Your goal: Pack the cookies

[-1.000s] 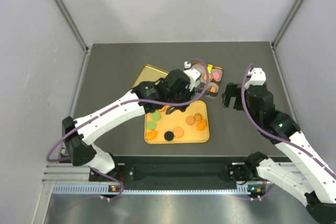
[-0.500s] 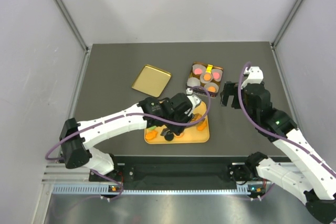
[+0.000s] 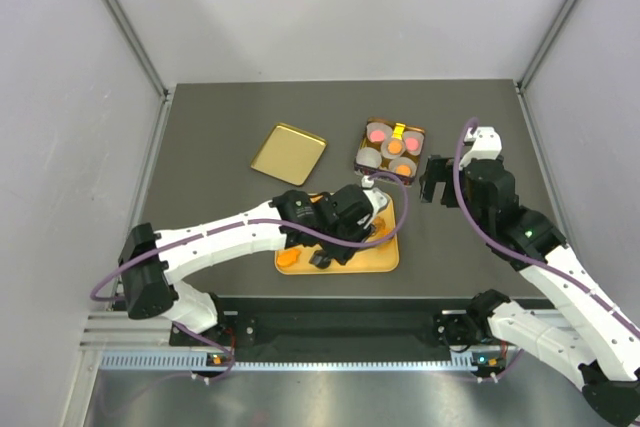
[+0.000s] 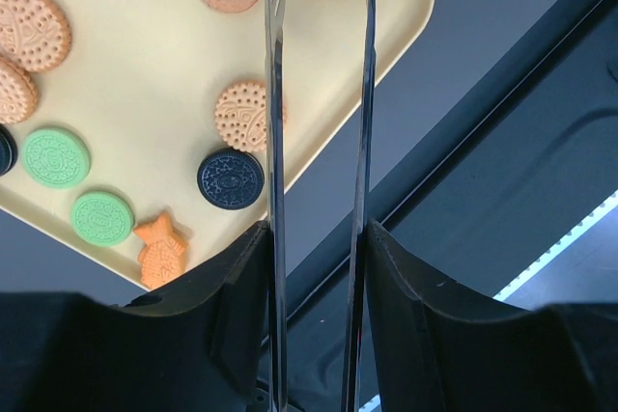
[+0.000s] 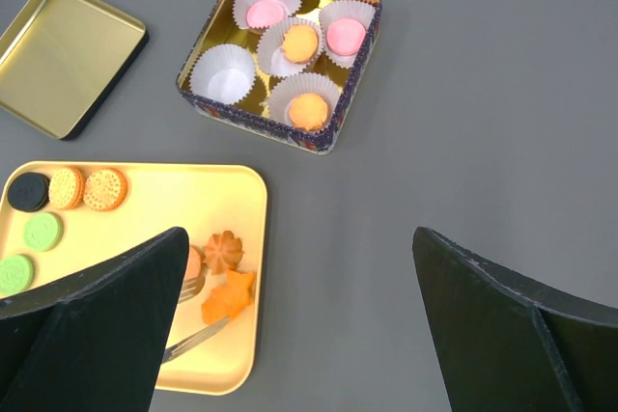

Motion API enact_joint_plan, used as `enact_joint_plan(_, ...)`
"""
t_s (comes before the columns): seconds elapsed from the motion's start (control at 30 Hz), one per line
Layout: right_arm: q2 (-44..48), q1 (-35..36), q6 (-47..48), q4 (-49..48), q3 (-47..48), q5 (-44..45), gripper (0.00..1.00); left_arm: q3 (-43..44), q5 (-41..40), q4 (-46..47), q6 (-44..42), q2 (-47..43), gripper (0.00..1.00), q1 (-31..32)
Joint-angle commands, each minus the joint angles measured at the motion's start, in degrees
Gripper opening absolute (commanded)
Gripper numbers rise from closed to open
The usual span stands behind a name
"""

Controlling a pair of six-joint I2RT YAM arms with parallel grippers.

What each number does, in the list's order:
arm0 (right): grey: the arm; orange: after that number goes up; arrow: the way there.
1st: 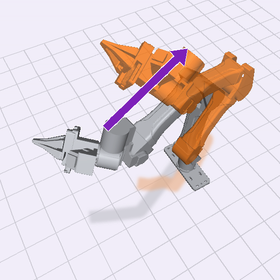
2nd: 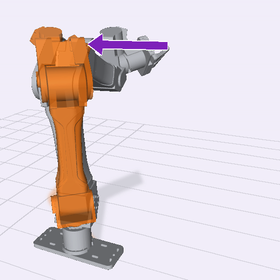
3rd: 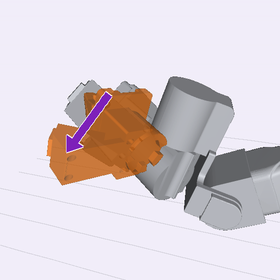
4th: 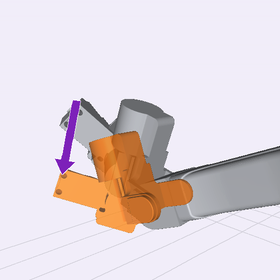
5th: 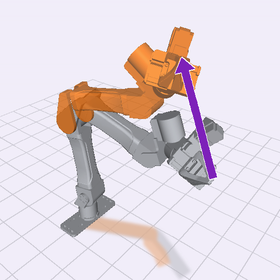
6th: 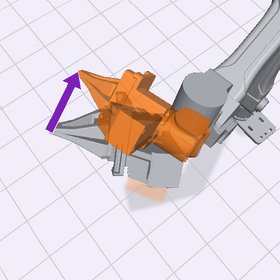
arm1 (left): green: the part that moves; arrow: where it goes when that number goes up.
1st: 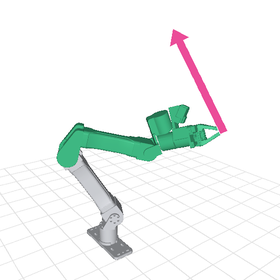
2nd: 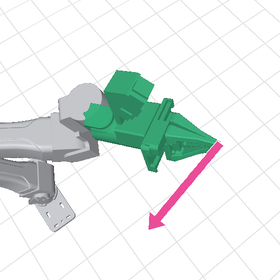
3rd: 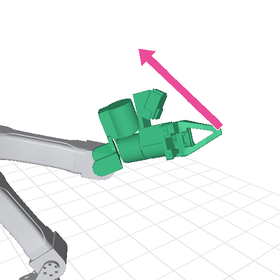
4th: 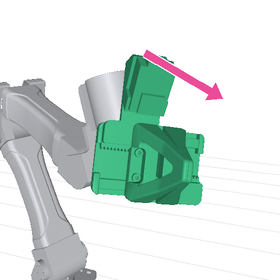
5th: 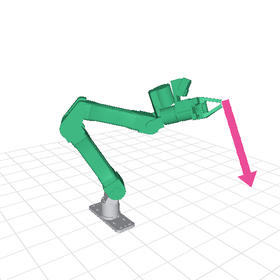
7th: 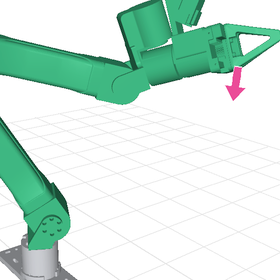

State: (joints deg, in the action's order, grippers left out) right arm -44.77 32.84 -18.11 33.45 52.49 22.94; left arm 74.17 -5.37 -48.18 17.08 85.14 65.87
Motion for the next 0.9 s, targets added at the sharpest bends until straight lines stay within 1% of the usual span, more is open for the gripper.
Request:
enact_joint_plan(0.0, 0.56, -0.5, 0.0, -1.81, 0.24, 0.7, 1.0, -0.26, -0.52, 2.3, 0.15, 0.63, 0.47, 0.4)
enact_joint_plan(0.27, 1.18, -0.41, 0.18, -1.64, 0.07, 0.79, 1.0, 1.15, -0.7, 1.78, -0.99, 3.45, 0.48, 0.4)
enact_joint_plan(0.87, 1.53, -0.41, 0.09, -1.46, -0.37, 1.05, 1.0, 1.59, -1.93, 2.74, -1.7, 5.29, 0.47, 0.67)
